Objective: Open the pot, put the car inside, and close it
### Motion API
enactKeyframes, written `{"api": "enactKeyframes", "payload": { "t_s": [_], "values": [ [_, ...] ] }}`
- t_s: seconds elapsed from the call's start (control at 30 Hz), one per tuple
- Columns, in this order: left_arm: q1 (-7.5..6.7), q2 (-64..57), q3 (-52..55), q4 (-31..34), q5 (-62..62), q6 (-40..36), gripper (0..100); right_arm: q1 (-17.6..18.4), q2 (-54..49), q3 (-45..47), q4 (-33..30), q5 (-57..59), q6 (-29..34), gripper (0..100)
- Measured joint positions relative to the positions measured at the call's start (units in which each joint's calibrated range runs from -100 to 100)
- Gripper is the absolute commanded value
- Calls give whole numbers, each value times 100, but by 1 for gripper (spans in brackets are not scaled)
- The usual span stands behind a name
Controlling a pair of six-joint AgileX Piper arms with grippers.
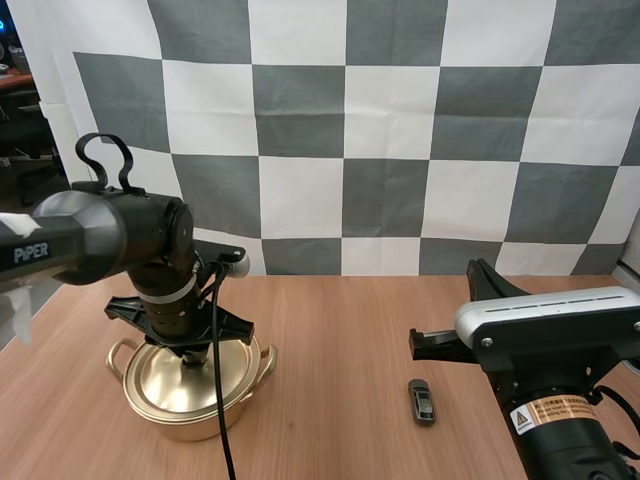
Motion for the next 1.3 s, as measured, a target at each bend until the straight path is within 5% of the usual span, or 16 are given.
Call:
{"api": "enactKeyframes", "payload": {
  "t_s": [0.8, 0.97, 1.13, 1.3],
  "values": [
    [0, -1438, -3203, -930, 2448, 308, 0, 0, 0, 0, 0, -1702, -880, 0],
    [0, -2219, -4116, -930, 2448, 361, 0, 0, 0, 0, 111, -2887, -1669, 0],
    [0, -2957, -4218, -879, 2448, 559, 0, 0, 107, -538, 1080, -3446, -2661, 0],
    [0, -3339, -4218, -718, 2448, 566, 0, 0, 926, -1545, 1899, -2417, -3229, 0]
  ]
}}
